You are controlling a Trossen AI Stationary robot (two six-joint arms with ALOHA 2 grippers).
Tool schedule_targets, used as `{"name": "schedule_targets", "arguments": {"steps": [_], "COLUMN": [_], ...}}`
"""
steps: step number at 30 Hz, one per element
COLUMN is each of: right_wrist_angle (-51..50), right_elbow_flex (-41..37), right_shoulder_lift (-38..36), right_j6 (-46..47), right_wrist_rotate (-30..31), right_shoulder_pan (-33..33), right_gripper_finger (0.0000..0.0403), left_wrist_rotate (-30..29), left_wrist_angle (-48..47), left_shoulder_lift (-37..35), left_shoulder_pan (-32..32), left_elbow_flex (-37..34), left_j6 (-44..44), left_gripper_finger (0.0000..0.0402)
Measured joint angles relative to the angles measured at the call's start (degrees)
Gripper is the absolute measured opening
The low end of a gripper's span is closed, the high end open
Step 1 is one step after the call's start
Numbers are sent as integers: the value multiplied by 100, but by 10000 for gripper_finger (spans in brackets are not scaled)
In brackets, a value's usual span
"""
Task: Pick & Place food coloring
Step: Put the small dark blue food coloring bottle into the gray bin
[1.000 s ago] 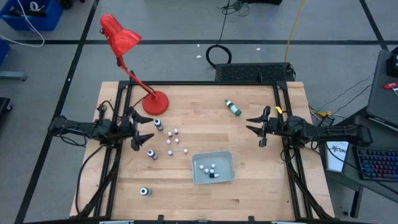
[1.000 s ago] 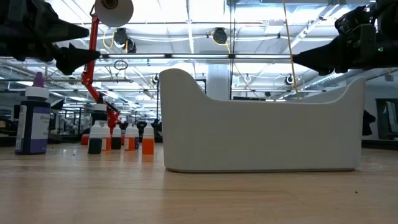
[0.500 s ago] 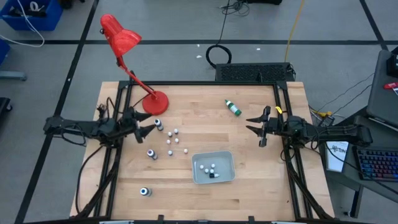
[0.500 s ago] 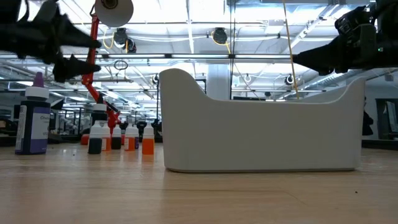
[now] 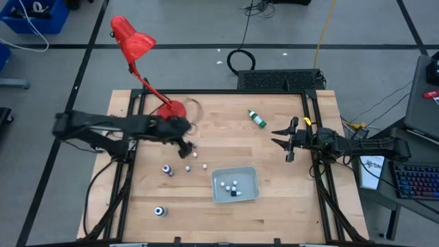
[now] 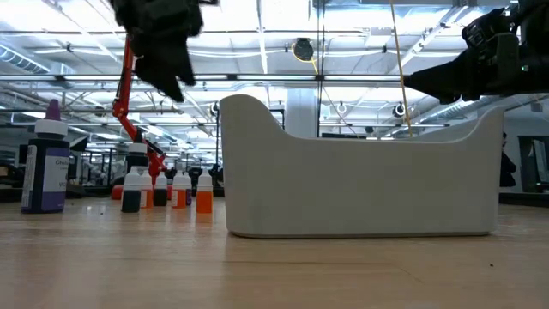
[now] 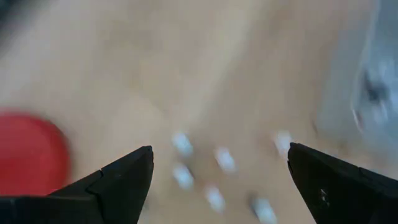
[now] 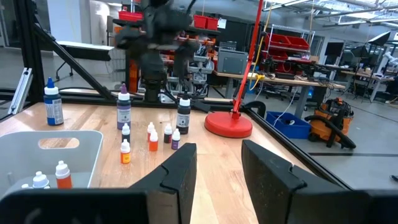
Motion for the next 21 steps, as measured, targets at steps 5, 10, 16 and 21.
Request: {"name": "schedule_targets", "arguments": {"steps": [5, 10, 16, 21], "right_wrist_angle": [0, 2, 2, 0], "right_elbow_flex": [0, 0, 0, 0], "right_shoulder_lift": [-2, 0, -2, 0], "right_j6": [0, 1, 0, 2], "right_wrist_rotate": [0, 0, 0, 0], "right_shoulder_pan": [0, 0, 0, 0], "right_gripper_finger": [116, 116, 116, 116], "left_wrist_rotate": [812, 812, 778, 635], "left_wrist_angle": [-1272, -1685, -1652, -1595], "left_shoulder_lift": [1211, 1671, 1976, 2237], "left_shoulder_pan": [-457, -902, -1230, -1268], "left_elbow_flex": [825, 1032, 1035, 1032], "left_j6": [-905, -1969, -3492, -4259], "left_gripper_finger": [365, 365, 365, 365]}}
